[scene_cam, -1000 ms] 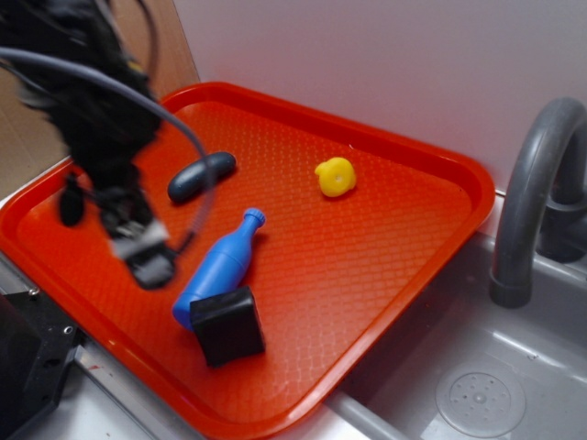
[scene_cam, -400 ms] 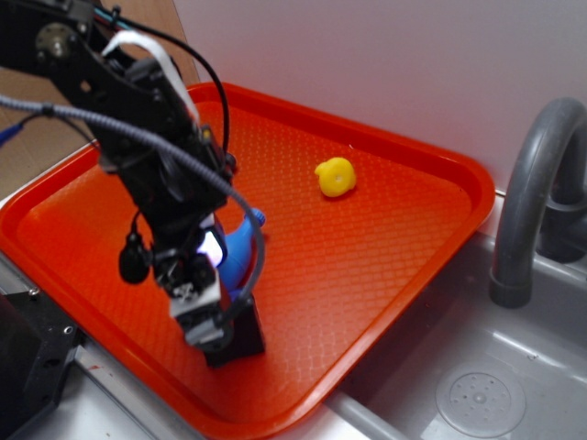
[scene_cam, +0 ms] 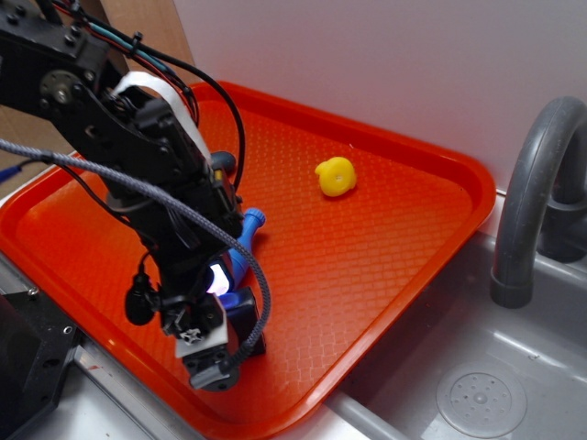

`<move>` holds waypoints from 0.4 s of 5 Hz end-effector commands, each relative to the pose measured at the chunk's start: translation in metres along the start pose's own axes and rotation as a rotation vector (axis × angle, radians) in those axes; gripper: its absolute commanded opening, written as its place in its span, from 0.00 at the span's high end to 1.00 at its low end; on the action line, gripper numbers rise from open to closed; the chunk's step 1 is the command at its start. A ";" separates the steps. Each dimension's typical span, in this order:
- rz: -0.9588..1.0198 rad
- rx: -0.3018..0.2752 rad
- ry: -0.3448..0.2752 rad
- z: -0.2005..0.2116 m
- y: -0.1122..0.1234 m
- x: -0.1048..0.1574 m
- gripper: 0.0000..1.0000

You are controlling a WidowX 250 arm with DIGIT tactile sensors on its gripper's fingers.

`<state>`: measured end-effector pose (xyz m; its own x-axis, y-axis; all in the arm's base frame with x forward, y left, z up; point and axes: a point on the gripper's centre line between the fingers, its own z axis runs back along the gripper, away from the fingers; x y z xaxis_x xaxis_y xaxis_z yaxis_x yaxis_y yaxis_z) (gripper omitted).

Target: Grab the black box.

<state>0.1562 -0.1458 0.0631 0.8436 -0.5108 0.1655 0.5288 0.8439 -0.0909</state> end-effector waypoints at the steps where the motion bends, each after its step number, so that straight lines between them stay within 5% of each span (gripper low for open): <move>1: 0.020 0.053 0.042 -0.022 -0.003 0.002 1.00; 2: 0.040 0.048 0.001 -0.004 0.002 0.001 1.00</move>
<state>0.1586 -0.1405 0.0504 0.8650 -0.4846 0.1304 0.4932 0.8689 -0.0424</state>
